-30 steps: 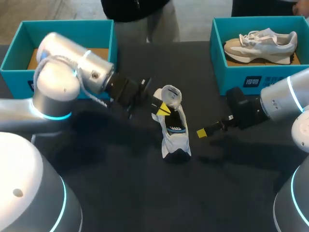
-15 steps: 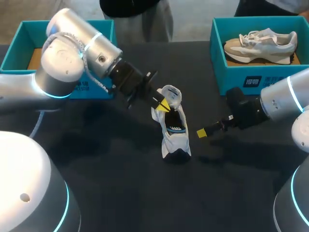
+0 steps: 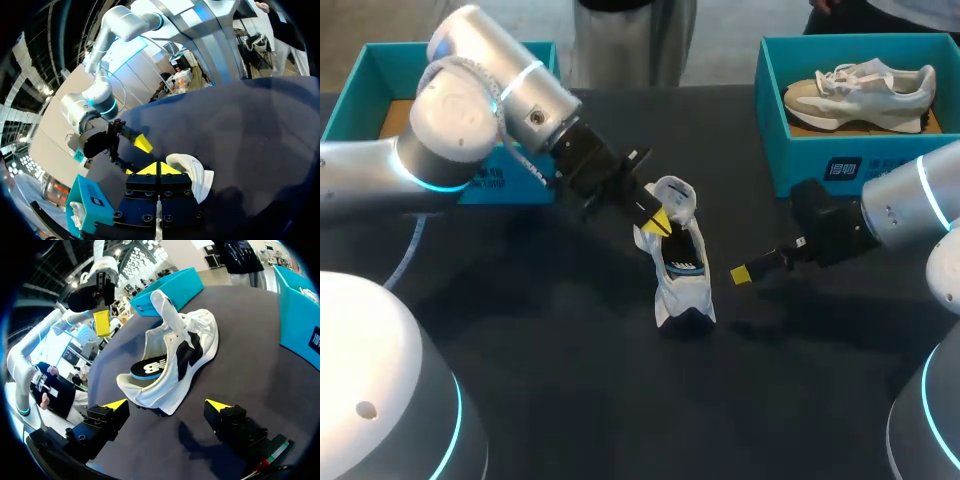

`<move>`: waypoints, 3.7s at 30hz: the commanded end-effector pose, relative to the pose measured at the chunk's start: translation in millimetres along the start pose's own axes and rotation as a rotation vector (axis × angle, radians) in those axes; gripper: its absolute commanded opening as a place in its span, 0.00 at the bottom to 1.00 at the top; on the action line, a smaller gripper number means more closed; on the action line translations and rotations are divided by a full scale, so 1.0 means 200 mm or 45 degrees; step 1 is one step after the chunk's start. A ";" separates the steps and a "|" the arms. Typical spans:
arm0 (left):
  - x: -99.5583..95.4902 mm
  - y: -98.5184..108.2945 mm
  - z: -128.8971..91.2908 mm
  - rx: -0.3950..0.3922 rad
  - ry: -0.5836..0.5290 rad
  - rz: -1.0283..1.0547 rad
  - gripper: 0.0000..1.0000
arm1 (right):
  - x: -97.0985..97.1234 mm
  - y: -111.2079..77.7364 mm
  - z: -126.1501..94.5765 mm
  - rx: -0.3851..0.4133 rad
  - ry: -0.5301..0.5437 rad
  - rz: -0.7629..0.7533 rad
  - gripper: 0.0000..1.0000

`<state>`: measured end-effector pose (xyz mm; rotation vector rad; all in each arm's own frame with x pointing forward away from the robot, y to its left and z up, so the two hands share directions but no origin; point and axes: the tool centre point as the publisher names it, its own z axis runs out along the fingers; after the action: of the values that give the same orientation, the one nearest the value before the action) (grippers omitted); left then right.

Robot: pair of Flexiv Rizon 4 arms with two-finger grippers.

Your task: Take the shoe out of the shoebox, open the shoe tongue, remove and reinsert the insole, then place the shoe into the shoebox

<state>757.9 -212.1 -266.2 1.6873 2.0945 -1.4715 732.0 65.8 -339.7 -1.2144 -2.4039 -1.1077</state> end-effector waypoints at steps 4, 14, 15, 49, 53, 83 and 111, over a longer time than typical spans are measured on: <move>-0.06 0.09 -0.03 -0.004 0.212 0.041 0.00 | 0.06 -0.04 -0.20 0.018 -0.100 0.005 1.00; -0.04 0.15 -0.01 -0.065 0.551 0.211 0.00 | 0.05 -0.06 -0.43 0.061 -0.208 -0.003 1.00; -0.04 0.15 -0.01 -0.080 0.579 0.228 0.00 | 0.05 -0.06 -0.46 0.058 -0.215 -0.008 1.00; 0.13 0.30 0.25 -0.305 0.931 0.293 0.00 | 0.03 -0.08 -0.65 0.134 -0.225 -0.039 1.00; 0.16 0.31 0.29 -0.307 0.939 0.281 0.00 | 0.03 -0.08 -0.65 0.134 -0.225 -0.039 1.00; 0.26 0.41 0.48 -0.414 0.845 0.230 0.00 | 0.03 -0.08 -0.65 0.134 -0.225 -0.039 1.00; 0.24 0.48 0.43 -0.683 0.825 0.322 0.00 | 0.03 -0.08 -0.65 0.134 -0.225 -0.039 1.00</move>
<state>778.3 -243.5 -388.8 2.2527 2.1311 -0.2877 700.1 -29.4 -255.3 -1.2912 -2.5807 -0.9050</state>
